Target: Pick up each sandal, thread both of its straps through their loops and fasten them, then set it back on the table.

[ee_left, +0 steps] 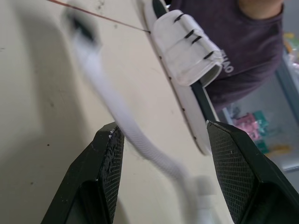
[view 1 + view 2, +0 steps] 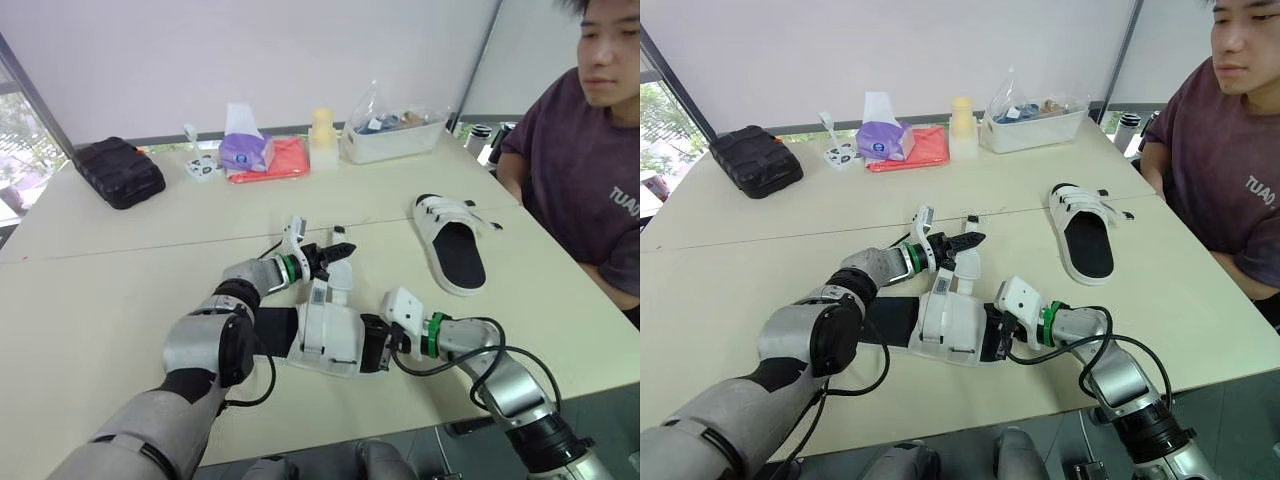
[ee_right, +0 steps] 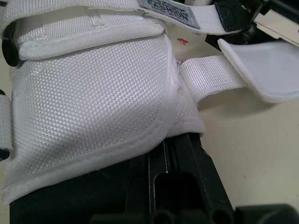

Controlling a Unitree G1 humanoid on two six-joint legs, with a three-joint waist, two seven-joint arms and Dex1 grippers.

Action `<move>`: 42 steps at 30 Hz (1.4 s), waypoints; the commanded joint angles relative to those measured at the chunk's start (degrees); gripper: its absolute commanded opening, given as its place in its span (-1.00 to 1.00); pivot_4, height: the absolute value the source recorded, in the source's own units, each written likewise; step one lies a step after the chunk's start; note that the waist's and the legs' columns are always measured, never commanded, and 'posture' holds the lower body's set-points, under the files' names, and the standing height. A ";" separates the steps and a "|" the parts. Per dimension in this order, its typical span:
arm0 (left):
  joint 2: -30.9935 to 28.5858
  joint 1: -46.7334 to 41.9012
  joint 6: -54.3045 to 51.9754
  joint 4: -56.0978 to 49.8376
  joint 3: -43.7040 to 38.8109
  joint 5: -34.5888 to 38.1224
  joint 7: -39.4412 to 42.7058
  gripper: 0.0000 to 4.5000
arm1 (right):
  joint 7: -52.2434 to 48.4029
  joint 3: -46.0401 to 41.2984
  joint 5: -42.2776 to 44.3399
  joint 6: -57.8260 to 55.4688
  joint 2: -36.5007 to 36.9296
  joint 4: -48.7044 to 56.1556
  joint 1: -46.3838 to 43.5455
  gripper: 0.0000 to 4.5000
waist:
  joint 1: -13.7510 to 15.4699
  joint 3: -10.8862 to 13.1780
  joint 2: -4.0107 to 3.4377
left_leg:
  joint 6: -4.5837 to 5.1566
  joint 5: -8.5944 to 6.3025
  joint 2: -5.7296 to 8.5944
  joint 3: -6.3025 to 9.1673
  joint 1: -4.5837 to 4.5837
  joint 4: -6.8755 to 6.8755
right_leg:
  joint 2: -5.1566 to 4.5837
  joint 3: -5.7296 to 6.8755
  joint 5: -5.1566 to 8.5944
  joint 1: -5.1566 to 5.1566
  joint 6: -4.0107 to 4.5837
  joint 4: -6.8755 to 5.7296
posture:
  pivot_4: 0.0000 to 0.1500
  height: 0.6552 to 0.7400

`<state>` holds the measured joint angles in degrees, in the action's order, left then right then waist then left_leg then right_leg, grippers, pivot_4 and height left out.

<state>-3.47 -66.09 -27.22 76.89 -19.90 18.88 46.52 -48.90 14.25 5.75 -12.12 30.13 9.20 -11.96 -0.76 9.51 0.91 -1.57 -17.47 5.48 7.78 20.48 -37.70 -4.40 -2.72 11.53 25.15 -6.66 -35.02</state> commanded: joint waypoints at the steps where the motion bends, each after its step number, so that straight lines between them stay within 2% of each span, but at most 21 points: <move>1: 0.24 -1.87 1.39 -0.07 -0.27 -1.16 -0.05 0.03 | -0.04 1.69 -0.40 -0.78 -0.50 1.37 1.36 -1.00 | 0.00 0.00 0.00 | 0.00 0.00 0.00 0.00 0.00 -0.01 | 0.00 0.00 0.00 0.00 0.00 0.00 | 1.00 1.00; 2: 0.18 -1.84 1.43 -0.08 -0.59 -1.14 -0.09 -0.09 | 0.15 1.66 -0.41 -0.86 -0.53 1.48 1.48 -1.00 | 0.01 0.00 0.00 | 0.00 0.00 0.00 0.00 0.00 -0.01 | 0.00 0.00 0.00 0.00 0.00 0.00 | 1.00 1.00; 6: -0.47 -1.93 1.56 -0.19 -1.09 -1.23 0.41 -0.99 | 0.45 1.80 -0.37 -0.94 -0.52 1.79 1.85 -1.00 | 0.01 0.00 0.00 | 0.00 0.00 0.00 0.00 0.00 -0.01 | 0.00 0.00 0.00 0.00 0.00 -0.01 | 1.00 1.00; 13: -2.86 -4.07 3.26 -1.08 -0.42 -1.71 4.62 -0.99 | -0.14 2.31 -0.33 -0.44 -0.36 1.35 2.00 -1.00 | -0.01 0.00 0.00 | 0.00 0.00 0.01 0.01 0.00 -0.02 | 0.00 0.01 0.00 0.00 0.00 -0.02 | 1.00 1.00; 16: -4.08 -5.71 6.36 -2.72 3.40 -4.71 11.30 -0.99 | -0.62 2.32 -0.32 -0.04 -0.06 0.94 1.98 -1.00 | -0.01 0.00 0.00 | 0.01 -0.01 0.02 0.00 0.00 -0.04 | 0.00 0.01 0.00 -0.02 0.00 -0.02 | 1.00 1.00; 21: -4.66 -4.26 18.50 -7.95 11.46 -10.57 20.30 -0.99 | -1.20 2.23 -0.28 0.79 0.27 0.29 2.20 -1.00 | -0.01 0.00 0.00 | -0.09 0.05 0.02 -0.01 0.00 -0.04 | -0.01 0.00 0.00 -0.03 0.00 -0.03 | 1.00 1.00; 25: -6.18 3.41 41.77 -19.18 18.81 -16.76 20.21 -0.99 | -1.81 2.50 -0.40 1.68 0.31 -0.64 2.03 -1.00 | -0.15 -0.02 -0.03 | -0.16 0.09 0.00 -0.04 -0.01 -0.03 | -0.01 -0.05 0.00 -0.02 0.01 -0.03 | 1.00 1.00; 28: -8.96 8.18 57.21 -22.73 22.94 -21.03 17.93 -0.99 | -2.39 2.41 -0.25 2.35 0.47 -1.40 1.84 -1.00 | -0.01 -0.01 -0.02 | -0.18 0.09 -0.04 -0.09 -0.04 -0.01 | 0.01 -0.11 0.00 0.01 0.01 -0.03 | 1.00 1.00; 30: -11.71 10.58 71.03 -23.25 25.82 -25.01 14.77 -0.99 | -2.92 2.37 -0.19 2.82 0.56 -1.97 1.75 -1.00 | 0.05 -0.02 -0.02 | -0.17 0.09 -0.04 -0.09 -0.04 -0.02 | 0.01 -0.11 0.00 0.01 0.01 -0.03 | 1.00 1.00; 31: -13.17 10.96 78.15 -22.97 26.80 -28.37 10.21 -0.99 | -3.16 2.34 -0.19 3.02 0.55 -2.32 1.67 -1.00 | 0.14 -0.02 -0.01 | -0.17 0.09 -0.03 -0.09 -0.03 -0.02 | -0.01 -0.11 0.00 0.00 0.01 -0.03 | 1.00 1.00; 33: -14.45 10.47 85.98 -21.10 27.92 -31.44 4.52 -0.99 | -3.59 2.17 -0.20 3.34 0.51 -3.02 1.36 -1.00 | 0.30 -0.04 0.03 | -0.15 0.08 -0.03 -0.09 -0.03 -0.03 | -0.01 -0.11 0.00 -0.01 0.01 -0.02 | 1.00 1.00; 36: -17.11 9.17 98.79 -20.24 28.44 -41.71 -10.05 -0.99 | -3.93 2.22 -0.45 3.97 0.07 -4.39 0.82 -1.00 | 0.34 -0.06 0.07 | 0.12 -0.08 -0.01 -0.08 -0.09 -0.06 | -0.02 -0.10 0.00 -0.11 0.01 0.00 | 1.00 1.00; 39: -19.06 9.83 110.79 -24.92 26.03 -56.10 -22.30 -0.99 | -4.28 2.20 -0.47 4.37 -0.11 -5.55 0.25 -1.00 | 0.10 -0.06 0.06 | 0.13 -0.08 -0.02 -0.09 -0.11 -0.07 | 0.00 -0.10 0.00 -0.11 0.01 -0.01 | 1.00 1.00; 42: -21.16 11.15 114.79 -32.40 25.85 -73.05 -37.13 -0.99 | -4.68 1.97 -0.45 4.79 -0.04 -6.48 -0.10 -1.00 | 0.21 -0.07 0.06 | 0.10 -0.06 -0.02 -0.10 -0.11 -0.06 | 0.00 -0.10 0.00 -0.11 0.01 -0.01 | 1.00 1.00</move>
<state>-23.41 -54.65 84.70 49.71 7.48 -45.95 17.94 -52.64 14.40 5.89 -6.75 30.23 4.83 -12.92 -0.55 9.44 0.97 -1.46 -17.53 5.46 7.68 20.36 -37.76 -4.40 -2.82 11.53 25.03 -6.66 -35.03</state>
